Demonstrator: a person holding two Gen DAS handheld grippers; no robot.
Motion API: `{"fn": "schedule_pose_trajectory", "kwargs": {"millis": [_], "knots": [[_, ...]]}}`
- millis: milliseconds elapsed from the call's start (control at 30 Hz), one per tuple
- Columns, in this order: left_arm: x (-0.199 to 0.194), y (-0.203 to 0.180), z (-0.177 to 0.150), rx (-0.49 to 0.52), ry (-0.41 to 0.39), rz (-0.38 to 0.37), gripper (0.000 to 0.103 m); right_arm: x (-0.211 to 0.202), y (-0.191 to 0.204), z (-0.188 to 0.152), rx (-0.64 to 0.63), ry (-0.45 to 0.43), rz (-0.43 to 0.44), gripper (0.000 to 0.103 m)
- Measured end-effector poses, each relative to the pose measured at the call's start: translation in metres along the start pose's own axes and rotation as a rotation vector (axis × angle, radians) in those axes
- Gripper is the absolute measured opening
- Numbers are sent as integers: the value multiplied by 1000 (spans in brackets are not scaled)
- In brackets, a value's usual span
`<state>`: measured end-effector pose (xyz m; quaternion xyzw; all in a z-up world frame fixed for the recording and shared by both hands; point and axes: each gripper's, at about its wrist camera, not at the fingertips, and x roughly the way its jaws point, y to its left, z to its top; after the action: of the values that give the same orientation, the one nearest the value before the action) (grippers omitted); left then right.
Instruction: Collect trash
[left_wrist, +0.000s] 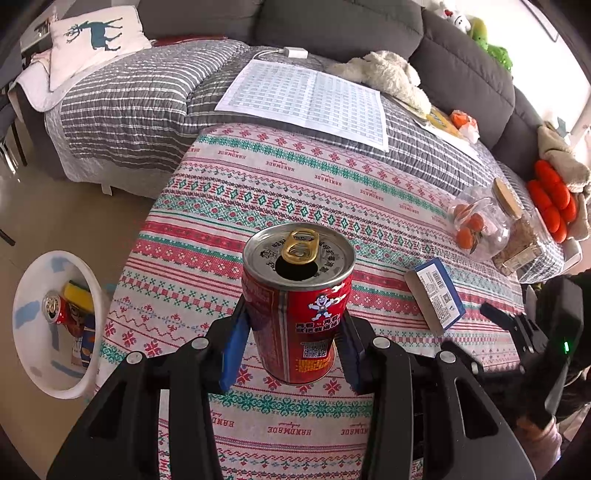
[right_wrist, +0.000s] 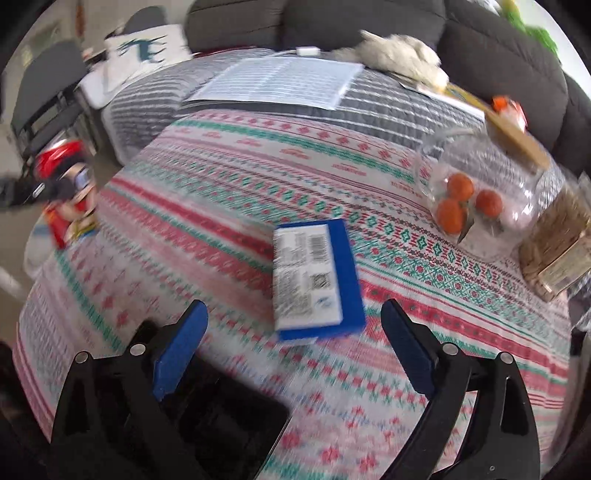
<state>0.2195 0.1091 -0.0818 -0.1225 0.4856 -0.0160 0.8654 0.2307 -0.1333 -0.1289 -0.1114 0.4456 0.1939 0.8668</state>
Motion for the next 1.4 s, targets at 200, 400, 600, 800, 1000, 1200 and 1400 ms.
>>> {"fn": "schedule_pose_trajectory", "kwargs": {"millis": [200,400,600,800,1000,1200,1400], "knots": [[-9,11,-1,-19,-6,-4,43,-4,9,-20,35,98,-5,84],[-20,19,-2,-26,-26,-8,43,1,5,-37,143,179,60,40],[-30,27,-6,-34,-38,-10,43,14,9,-46,164,241,85,23],[-40,37,-6,-48,-54,-15,43,15,22,-41,156,239,90,6],[-52,50,-7,-70,-77,-17,43,0,52,-21,78,166,65,4],[-69,72,-9,-103,-106,-13,43,-23,82,6,33,70,65,4],[-86,103,-11,-156,-138,-3,43,-45,111,30,-10,-26,68,4]]}}
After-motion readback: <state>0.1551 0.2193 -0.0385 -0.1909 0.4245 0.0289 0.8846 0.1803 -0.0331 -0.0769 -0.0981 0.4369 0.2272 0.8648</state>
